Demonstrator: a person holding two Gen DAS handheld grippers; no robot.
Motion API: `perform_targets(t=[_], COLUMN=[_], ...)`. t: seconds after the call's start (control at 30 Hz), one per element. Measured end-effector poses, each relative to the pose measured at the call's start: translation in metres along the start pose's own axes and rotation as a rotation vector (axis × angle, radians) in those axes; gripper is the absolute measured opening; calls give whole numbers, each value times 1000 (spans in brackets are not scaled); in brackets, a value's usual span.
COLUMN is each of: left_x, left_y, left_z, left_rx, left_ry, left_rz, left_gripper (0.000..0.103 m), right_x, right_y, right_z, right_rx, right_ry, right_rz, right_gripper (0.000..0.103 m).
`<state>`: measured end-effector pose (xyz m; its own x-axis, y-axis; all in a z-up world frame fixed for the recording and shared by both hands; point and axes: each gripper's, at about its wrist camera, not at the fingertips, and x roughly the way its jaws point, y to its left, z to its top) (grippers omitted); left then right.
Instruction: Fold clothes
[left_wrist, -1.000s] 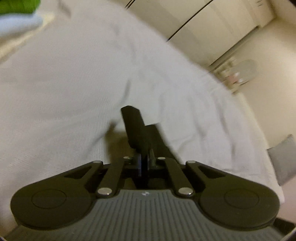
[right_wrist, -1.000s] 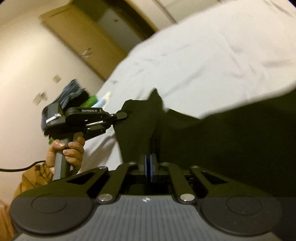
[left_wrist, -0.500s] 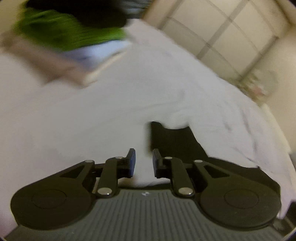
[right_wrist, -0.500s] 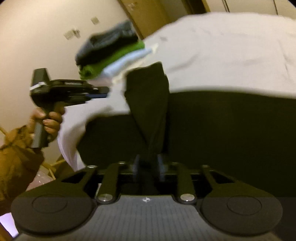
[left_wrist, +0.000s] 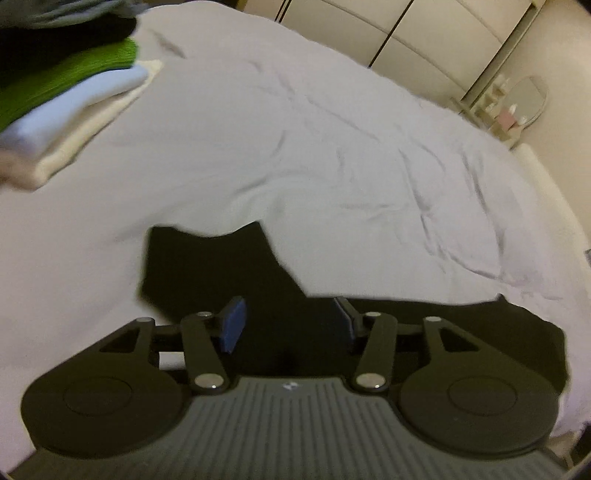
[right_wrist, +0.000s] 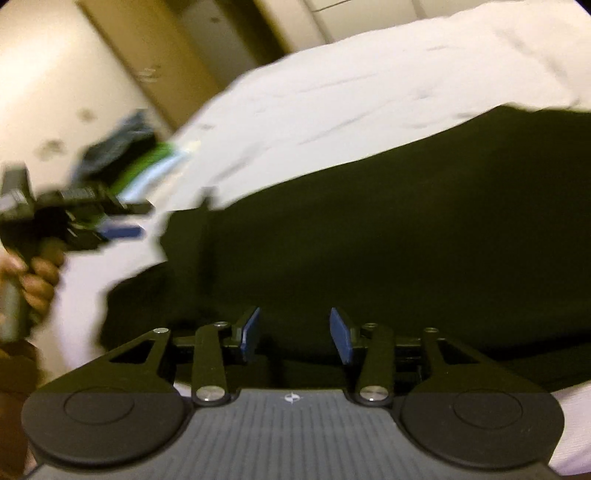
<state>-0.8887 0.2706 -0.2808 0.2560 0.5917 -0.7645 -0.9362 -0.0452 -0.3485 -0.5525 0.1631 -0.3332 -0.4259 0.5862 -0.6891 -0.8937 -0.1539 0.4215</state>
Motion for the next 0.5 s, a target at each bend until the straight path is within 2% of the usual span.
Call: perform_targets(t=[0.07, 0.17, 0.33, 0.37, 0.4, 0.43, 0.47, 0.5], left_x=[24, 49, 81, 84, 84, 81, 73, 64], left_y=[-16, -33, -40, -41, -41, -41, -39, -37], left_z=[9, 8, -4, -7, -9, -10, -11, -12], left_rx=[27, 72, 137, 155, 168, 179, 174, 169], left_ry=[17, 45, 89, 85, 75, 63, 45, 27], left_rz=[58, 124, 221, 230, 236, 238, 226, 212], left_gripper=[46, 46, 47, 43, 35, 10, 1, 0], right_x=[-2, -5, -4, -5, -4, -2, -1, 1], right_y=[-14, -28, -37, -37, -38, -39, -37, -36], right_z=[5, 11, 19, 19, 20, 21, 22, 22], right_rx=[13, 44, 51, 46, 45, 45, 45, 44], right_ry=[10, -4, -24, -26, -27, -27, -28, -29], right_rz=[-92, -129, -171, -178, -182, -184, -187, -191], right_gripper=[44, 44, 44, 44, 45, 46, 47, 47])
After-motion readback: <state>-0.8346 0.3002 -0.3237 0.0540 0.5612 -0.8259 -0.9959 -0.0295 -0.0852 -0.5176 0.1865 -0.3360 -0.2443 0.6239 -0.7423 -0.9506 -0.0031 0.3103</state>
